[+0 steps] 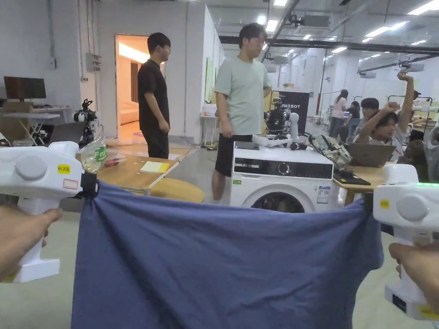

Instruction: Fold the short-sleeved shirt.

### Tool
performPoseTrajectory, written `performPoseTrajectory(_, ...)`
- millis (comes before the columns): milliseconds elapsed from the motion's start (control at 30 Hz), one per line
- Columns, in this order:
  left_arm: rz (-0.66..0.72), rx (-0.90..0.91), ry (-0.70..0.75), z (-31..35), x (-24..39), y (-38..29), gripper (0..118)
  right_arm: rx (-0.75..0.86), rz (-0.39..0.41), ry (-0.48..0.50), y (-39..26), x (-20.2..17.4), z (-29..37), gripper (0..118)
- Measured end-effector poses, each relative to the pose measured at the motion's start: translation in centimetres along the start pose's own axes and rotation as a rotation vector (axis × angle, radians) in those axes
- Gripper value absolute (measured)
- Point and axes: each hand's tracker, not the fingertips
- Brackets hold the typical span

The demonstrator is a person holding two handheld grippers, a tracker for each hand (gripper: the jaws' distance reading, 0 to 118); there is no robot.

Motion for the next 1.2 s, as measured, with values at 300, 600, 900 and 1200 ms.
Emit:
performPoseTrajectory(300, 0.026, 0.019, -0.012, -1.4, -0.5, 5.8, 0, 0.086, 0.001, -0.023, 6.7, -1.3, -1.4, 0)
performPoseTrajectory(600, 0.026, 0.083, -0.004, -1.4, -0.2, 12.6, 0, 0.178, 0.013, -0.049, 14.6, -1.3, -1.7, 0)
performPoseTrajectory(900, -0.009, 0.162, 0.014, 0.8, 0.7, 16.4, 0, 0.255, 0.025, -0.080, 18.9, -1.6, 0.2, 0)
performPoseTrajectory(1200, 0.006, 0.132, 0.015, 0.8, -1.0, 9.9, 0, 0.213, 0.068, -0.089, 12.0, -1.9, 1.8, 0)
